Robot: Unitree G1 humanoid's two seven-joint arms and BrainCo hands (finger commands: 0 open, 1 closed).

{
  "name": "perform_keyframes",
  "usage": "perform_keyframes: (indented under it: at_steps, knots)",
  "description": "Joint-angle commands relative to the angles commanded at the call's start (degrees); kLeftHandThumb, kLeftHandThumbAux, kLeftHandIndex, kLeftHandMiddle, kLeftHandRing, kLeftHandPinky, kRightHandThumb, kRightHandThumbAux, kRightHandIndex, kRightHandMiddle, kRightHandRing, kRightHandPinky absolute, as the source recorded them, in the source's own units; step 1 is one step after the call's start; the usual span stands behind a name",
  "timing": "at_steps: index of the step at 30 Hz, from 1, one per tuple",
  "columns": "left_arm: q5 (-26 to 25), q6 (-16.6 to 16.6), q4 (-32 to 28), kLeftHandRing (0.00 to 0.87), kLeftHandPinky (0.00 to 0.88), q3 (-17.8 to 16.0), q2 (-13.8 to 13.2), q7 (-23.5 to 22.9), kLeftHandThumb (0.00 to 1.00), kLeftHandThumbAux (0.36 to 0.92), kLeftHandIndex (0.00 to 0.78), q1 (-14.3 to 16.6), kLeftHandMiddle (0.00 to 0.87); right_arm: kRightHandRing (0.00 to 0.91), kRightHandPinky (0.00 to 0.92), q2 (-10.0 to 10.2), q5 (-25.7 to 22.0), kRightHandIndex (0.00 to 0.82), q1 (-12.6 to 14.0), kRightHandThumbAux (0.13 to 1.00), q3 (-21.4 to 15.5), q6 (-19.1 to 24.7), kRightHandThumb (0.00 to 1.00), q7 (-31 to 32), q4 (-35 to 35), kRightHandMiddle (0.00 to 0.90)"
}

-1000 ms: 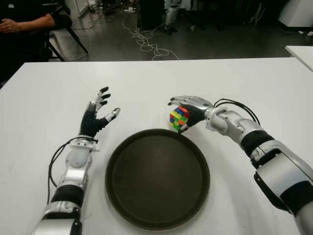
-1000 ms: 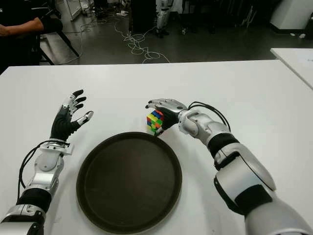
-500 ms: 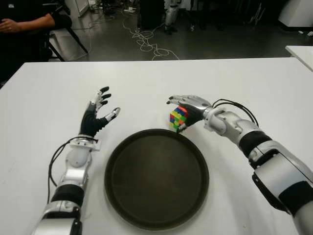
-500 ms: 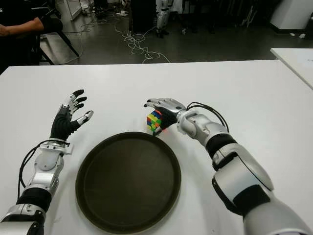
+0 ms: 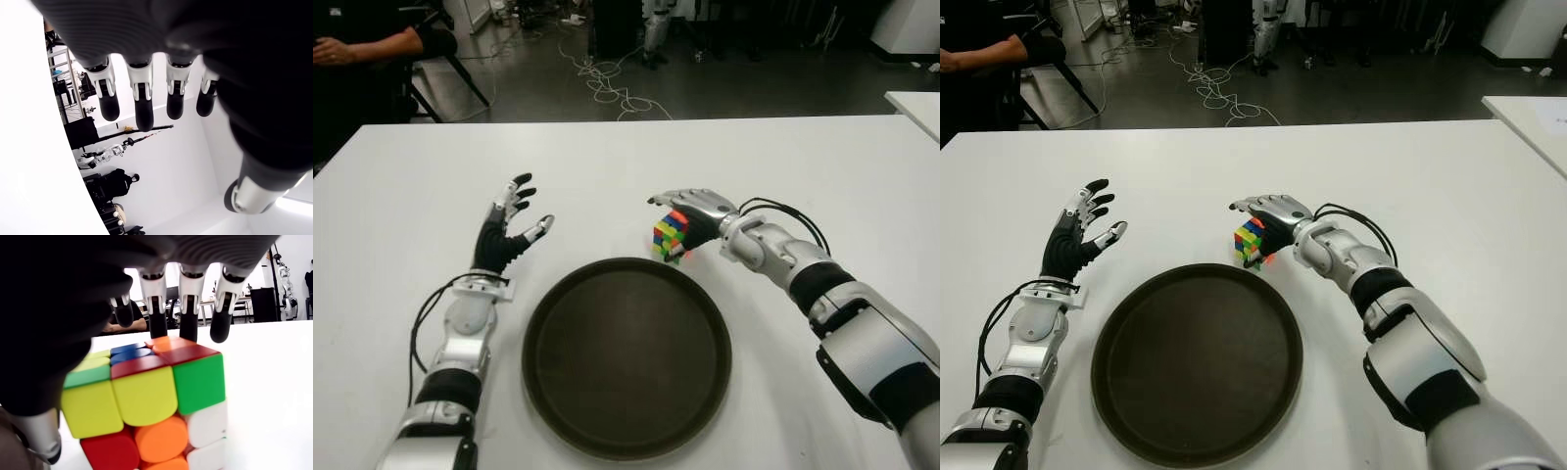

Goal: Pick up the Rubik's Cube and put it in the plate

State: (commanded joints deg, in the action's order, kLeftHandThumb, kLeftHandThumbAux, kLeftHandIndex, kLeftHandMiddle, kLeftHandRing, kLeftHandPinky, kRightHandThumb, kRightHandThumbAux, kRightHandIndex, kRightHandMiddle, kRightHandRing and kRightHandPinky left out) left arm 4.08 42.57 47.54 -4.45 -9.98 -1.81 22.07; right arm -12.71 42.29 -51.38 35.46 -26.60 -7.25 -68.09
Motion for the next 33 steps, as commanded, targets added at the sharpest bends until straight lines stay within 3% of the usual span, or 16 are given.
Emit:
perform_keyframes:
  at_steps: [4, 10, 19, 33]
  knots:
    - [0.17, 0.03, -0.09, 0.12, 0.129, 0.03, 0.0, 0.2, 0.058, 0.679, 0.073, 0.0, 0.113, 0.397, 0.414, -0.17, 0.09, 0.234, -0.19, 0.76, 0.05, 0.54, 0.0, 0.63, 0.41, 0.355]
    - [0.27, 0.23, -0.13, 0.119, 0.127, 0.1, -0.08, 0.14, 0.06, 0.677, 0.075, -0.07, 0.114, 0.456, 0.456, -0.3, 0.4, 0.285, -0.21, 0.79, 0.27, 1.26, 0.0, 0.91, 0.95, 0.414]
    - [0.37, 0.13, -0.84, 0.101, 0.108, 0.21, -0.1, 0.06, 0.059, 0.685, 0.066, -0.48, 0.101, 0.634, 0.607, -0.82, 0.67, 0.459, -0.27, 0.91, 0.59, 1.43, 0.0, 1.11, 2.15, 0.617]
    - [1.51, -1.06, -3.09, 0.103, 0.109, 0.57, 0.1, 1.39, 0.049, 0.677, 0.07, -1.41, 0.104, 0.645, 0.613, -1.61, 0.24, 0.479, 0.07, 0.916, 0.03, 0.28, 0.0, 0.85, 3.36, 0.637]
